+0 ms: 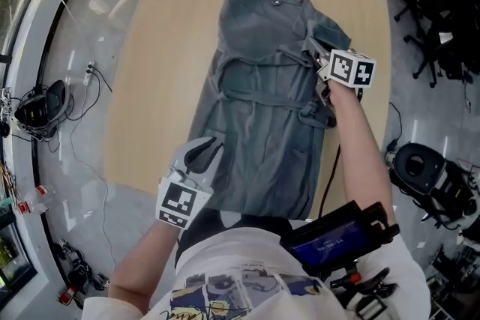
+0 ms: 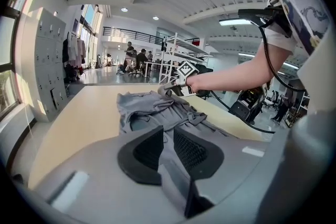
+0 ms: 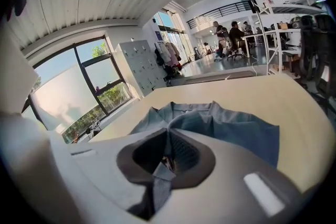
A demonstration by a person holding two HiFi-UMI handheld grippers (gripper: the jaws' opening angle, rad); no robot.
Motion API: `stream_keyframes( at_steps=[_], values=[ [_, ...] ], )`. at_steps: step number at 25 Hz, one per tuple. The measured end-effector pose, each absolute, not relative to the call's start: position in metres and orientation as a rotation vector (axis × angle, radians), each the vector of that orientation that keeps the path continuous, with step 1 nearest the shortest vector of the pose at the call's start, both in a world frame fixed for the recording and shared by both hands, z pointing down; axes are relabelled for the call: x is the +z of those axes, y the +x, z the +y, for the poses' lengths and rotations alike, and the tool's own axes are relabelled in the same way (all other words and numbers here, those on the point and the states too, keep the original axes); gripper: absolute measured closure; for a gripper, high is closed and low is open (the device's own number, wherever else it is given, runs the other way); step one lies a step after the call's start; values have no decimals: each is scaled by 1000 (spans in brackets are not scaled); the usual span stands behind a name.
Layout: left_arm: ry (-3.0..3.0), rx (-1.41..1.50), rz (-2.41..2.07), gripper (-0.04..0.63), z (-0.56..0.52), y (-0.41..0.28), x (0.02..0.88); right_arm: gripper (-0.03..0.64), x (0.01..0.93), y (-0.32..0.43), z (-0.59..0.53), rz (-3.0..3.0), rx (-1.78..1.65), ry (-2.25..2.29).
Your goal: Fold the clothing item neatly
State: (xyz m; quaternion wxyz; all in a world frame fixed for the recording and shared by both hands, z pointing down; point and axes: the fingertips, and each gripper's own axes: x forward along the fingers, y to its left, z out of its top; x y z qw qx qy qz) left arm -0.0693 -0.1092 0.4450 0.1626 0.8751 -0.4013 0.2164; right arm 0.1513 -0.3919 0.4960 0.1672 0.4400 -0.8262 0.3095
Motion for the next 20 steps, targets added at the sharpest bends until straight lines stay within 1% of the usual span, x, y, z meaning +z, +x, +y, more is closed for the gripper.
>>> stream_keyframes(
  at_steps=[10, 20],
  values=[
    [2444, 609, -1192, 526, -91, -118, 448, 600, 513, 57, -392, -2327, 815, 1089],
    [2417, 639, -1228, 526, -80, -155, 452, 600, 541, 6, -389, -2278, 753, 1015]
  ],
)
